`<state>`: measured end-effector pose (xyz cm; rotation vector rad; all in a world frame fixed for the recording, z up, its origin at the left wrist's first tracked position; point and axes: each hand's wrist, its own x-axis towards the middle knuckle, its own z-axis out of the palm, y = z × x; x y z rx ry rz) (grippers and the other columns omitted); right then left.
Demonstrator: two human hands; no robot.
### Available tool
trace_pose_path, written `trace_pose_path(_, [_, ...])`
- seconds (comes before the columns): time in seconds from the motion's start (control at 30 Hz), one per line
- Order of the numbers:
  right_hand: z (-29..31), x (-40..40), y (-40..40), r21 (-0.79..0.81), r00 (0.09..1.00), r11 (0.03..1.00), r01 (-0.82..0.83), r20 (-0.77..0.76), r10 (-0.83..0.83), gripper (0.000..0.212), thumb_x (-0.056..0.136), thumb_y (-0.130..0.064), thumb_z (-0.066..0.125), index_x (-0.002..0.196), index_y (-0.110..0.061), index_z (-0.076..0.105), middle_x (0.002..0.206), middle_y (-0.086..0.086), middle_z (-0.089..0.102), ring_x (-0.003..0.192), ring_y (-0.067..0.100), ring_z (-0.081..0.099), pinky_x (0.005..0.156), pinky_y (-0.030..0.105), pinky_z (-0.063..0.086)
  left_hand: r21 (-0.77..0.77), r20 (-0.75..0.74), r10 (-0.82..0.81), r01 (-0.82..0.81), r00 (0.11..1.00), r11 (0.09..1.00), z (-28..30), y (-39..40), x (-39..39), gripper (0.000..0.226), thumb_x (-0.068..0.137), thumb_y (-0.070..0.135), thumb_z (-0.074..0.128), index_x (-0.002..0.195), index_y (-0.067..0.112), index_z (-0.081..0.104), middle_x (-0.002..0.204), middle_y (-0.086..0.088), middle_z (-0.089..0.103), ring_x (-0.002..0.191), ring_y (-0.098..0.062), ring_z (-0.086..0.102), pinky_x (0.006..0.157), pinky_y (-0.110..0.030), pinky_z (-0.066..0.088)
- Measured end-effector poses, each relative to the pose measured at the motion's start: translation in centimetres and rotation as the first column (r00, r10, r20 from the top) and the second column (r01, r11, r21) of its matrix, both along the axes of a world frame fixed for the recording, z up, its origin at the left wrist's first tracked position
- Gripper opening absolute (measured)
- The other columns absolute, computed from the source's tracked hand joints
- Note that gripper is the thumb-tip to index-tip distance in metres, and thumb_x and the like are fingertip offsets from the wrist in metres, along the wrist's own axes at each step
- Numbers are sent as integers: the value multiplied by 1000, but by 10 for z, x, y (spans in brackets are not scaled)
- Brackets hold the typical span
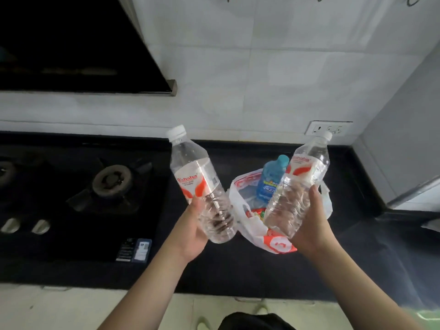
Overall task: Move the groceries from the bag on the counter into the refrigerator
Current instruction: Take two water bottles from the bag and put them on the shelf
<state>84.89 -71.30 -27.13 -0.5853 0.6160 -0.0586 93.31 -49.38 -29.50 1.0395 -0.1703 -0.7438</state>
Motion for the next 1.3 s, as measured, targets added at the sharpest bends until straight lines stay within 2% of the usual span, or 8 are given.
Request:
trace_pose_path(0.17, [6,-3,30,-77,999,997,30,-23,-32,58,87,-66,49,126,-23,57,127,8,63,118,32,61,92,50,51,9,-126,96,-96,987,995,4,37,-1,109,50,75,77,138,17,48,109,-9,71,109,-31,65,100,-57,45])
trace_pose_path(0.33, [15,-8,53,23,994,997,-74,84,71,88,58,-70,72,130,-21,60,145,12,50,135,35,44,109,57,33,-50,-121,125,-132,985,990,10,63,-9,108,53,75,77,137,13,49,107,-12,69,105,-32,65,99,-58,44])
trace_pose_path(0.53, [21,-6,67,-7,937,974,-228,271,221,110,44,-70,84,135,-19,50,121,5,64,112,26,63,86,48,55,-98,-93,149,-158,984,983,20,84,-25,83,50,75,77,110,17,70,104,-10,68,101,-29,65,101,-58,41])
trace_pose_path(0.67, [21,-3,69,-3,878,937,-349,349,328,93,52,-59,87,128,-19,53,120,6,67,116,28,62,88,47,52,-131,-32,221,-223,975,966,34,90,-42,73,55,68,81,108,19,69,103,-11,66,98,-30,64,103,-63,37])
trace_pose_path(0.83, [15,2,64,-152,811,868,-472,311,495,76,47,-60,88,108,-18,74,107,5,71,95,20,69,81,42,56,-143,40,327,-319,944,937,34,103,-74,51,67,47,83,110,26,68,102,-4,68,95,-24,67,81,-51,54])
trace_pose_path(1.07, [9,2,86,-94,699,749,-656,298,650,105,45,-58,90,133,-11,57,107,7,70,91,22,70,75,41,57,-131,47,520,-511,853,850,27,131,-145,47,69,53,81,106,24,72,95,-2,71,86,-21,68,85,-48,49])
trace_pose_path(1.2, [5,-1,126,-18,594,626,-780,293,749,93,44,-57,90,121,-13,64,102,7,70,86,22,69,71,40,57,-276,-81,608,-604,790,748,20,157,-200,57,89,38,66,136,9,48,128,-13,60,119,-32,57,106,-59,34])
trace_pose_path(1.3, [18,-12,166,-20,504,524,-851,243,829,52,52,-49,83,91,-15,76,87,6,72,73,20,68,71,38,56,-276,-15,679,-656,734,703,27,171,-235,49,84,44,71,119,14,55,106,-11,63,91,-21,60,84,-49,42])
